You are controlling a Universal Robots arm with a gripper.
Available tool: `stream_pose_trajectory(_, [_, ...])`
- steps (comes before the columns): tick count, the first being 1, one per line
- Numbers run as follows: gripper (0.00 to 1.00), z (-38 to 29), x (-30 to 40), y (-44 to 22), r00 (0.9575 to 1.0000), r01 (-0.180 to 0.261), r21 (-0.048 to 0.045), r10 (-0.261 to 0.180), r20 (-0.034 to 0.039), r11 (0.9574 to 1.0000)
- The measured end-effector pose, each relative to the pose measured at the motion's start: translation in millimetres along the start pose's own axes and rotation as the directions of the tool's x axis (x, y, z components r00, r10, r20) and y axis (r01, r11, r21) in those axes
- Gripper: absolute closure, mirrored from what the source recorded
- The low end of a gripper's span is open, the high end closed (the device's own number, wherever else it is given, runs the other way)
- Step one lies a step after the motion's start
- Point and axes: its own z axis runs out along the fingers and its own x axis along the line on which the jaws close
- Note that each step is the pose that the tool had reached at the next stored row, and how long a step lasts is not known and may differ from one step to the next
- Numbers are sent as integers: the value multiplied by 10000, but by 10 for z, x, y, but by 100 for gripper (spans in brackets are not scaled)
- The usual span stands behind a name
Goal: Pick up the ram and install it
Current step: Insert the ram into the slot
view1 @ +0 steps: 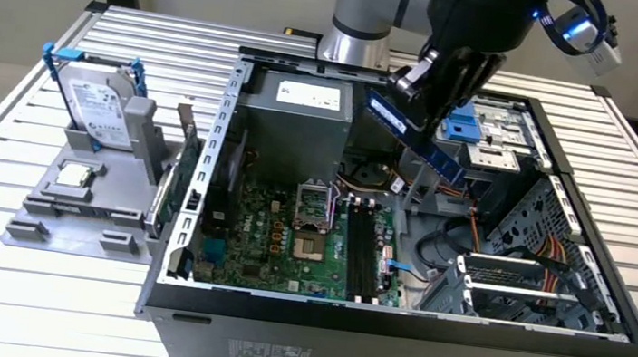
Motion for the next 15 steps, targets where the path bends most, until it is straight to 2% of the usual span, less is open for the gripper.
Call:
stream_pose_trajectory(8, [100, 3, 0, 0, 9968, -799, 10, 799, 15, 9968])
stream_pose_trajectory(15, [100, 6, 0, 0, 9887, -1498, 17, 1498, 28, 9887])
